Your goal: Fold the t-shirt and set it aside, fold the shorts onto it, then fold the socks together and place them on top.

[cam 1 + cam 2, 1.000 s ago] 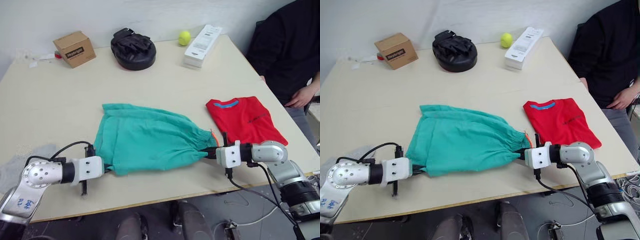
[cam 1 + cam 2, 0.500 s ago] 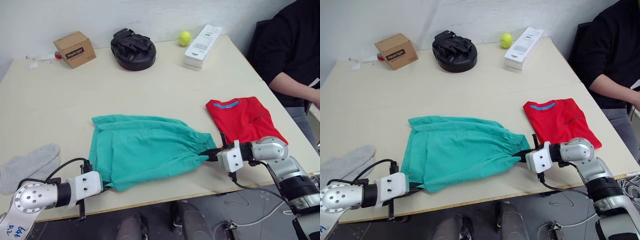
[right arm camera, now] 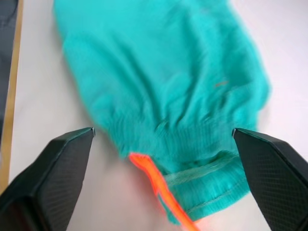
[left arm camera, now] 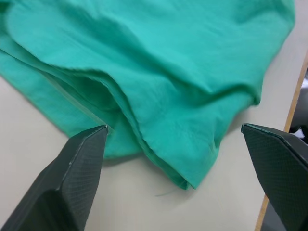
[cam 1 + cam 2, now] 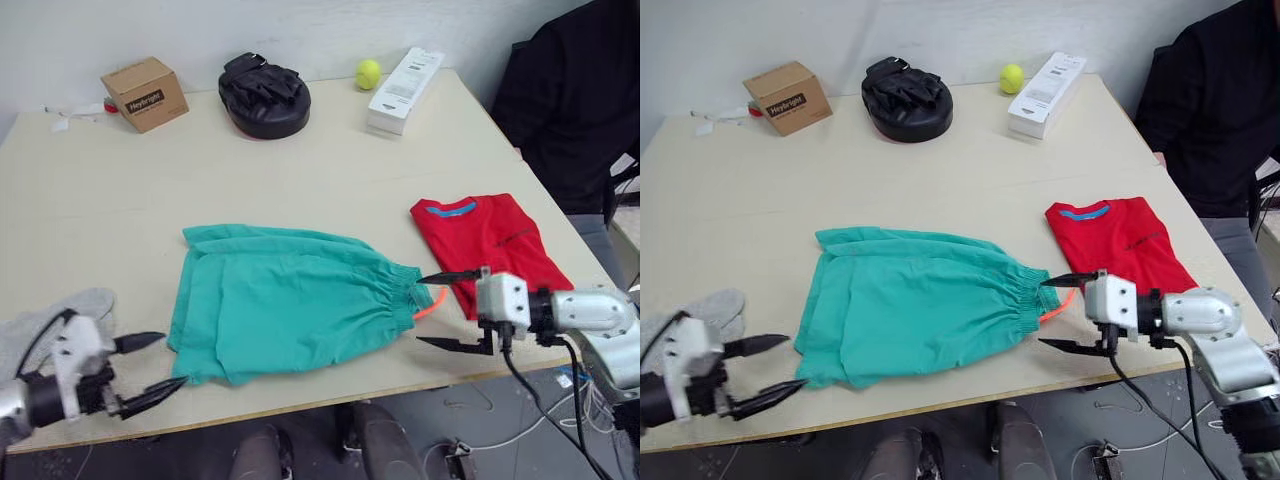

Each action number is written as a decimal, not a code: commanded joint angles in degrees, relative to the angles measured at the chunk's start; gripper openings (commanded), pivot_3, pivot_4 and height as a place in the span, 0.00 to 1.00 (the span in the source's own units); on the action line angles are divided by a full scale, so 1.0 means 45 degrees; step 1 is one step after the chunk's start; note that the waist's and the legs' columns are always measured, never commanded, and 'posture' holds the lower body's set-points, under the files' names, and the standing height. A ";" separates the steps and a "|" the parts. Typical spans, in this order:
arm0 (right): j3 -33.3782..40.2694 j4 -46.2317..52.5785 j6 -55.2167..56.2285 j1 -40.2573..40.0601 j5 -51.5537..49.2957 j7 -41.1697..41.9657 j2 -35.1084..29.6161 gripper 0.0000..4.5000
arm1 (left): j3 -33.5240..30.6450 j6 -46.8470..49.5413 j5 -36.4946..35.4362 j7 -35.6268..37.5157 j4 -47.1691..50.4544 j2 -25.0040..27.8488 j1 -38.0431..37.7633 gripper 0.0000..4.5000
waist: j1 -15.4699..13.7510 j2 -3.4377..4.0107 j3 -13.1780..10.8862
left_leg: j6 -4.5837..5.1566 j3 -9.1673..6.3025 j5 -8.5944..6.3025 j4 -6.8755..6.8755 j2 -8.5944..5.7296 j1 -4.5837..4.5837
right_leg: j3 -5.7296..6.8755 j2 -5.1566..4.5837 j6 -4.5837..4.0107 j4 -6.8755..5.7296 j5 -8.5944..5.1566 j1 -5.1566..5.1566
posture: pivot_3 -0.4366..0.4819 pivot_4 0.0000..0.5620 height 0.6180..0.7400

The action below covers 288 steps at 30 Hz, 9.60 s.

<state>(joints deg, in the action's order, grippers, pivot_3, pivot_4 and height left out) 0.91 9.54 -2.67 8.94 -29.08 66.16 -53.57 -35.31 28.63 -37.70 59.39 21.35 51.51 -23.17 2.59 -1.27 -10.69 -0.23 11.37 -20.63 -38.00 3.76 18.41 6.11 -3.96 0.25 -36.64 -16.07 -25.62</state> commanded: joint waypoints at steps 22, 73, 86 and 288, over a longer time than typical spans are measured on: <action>-0.5195 -0.0601 -0.2860 0.3761 0.5554 -0.4765 0.5163 0.01 | 1.0807 -0.1527 0.6933 -0.2350 -0.4947 -0.2410 1.0210 0.00 | -0.0239 -0.0052 0.0035 | -0.0015 0.0043 0.0096 -0.0113 0.0017 0.0173 | -0.0043 0.0070 0.0007 -0.0106 0.0015 -0.0181 | 0.48 0.27 1.00; -0.2884 0.2004 -0.5642 0.1732 0.3392 -0.4464 0.5537 0.01 | 0.9230 -0.0896 0.5599 -0.1409 -0.2658 -0.2668 0.9621 0.00 | -0.0906 0.0269 -0.0230 | 0.0202 -0.2405 0.0921 0.0202 -0.1000 0.0636 | 0.1522 -0.0897 0.0426 0.0175 -0.0129 0.0675 | 0.48 0.27 1.00; -0.1590 0.1273 -0.6813 0.1372 0.5045 -0.6547 0.4623 0.01 | 1.1981 -0.3615 0.8308 -0.1298 -0.9037 -0.5166 1.3998 0.00 | -0.1245 0.0245 -0.0225 | 0.0246 -0.2169 0.0859 0.0177 -0.0993 0.0628 | 0.1326 -0.0815 0.0476 0.0265 -0.0029 0.0678 | 0.48 0.27 1.00; -0.3013 -0.7340 -1.5194 0.9486 0.0708 -0.0406 0.7573 0.99 | 0.9495 -0.1607 0.7331 -0.3015 -0.3309 -0.3843 1.0087 0.00 | -0.0490 0.0248 -0.0271 | 0.0491 -0.1587 0.0648 -0.0002 -0.0889 0.0681 | 0.0753 -0.0724 0.0609 0.0374 0.0290 0.0440 | 0.48 0.27 1.00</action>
<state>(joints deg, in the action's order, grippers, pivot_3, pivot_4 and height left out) -10.94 -24.65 -69.69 52.88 -24.31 64.04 -20.84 8.23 21.97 -4.30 45.95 4.56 33.87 22.87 0.39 -0.15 -11.91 1.97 4.23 -17.71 -38.01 -0.24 21.47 9.49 -7.21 2.99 -34.96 -14.77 -23.64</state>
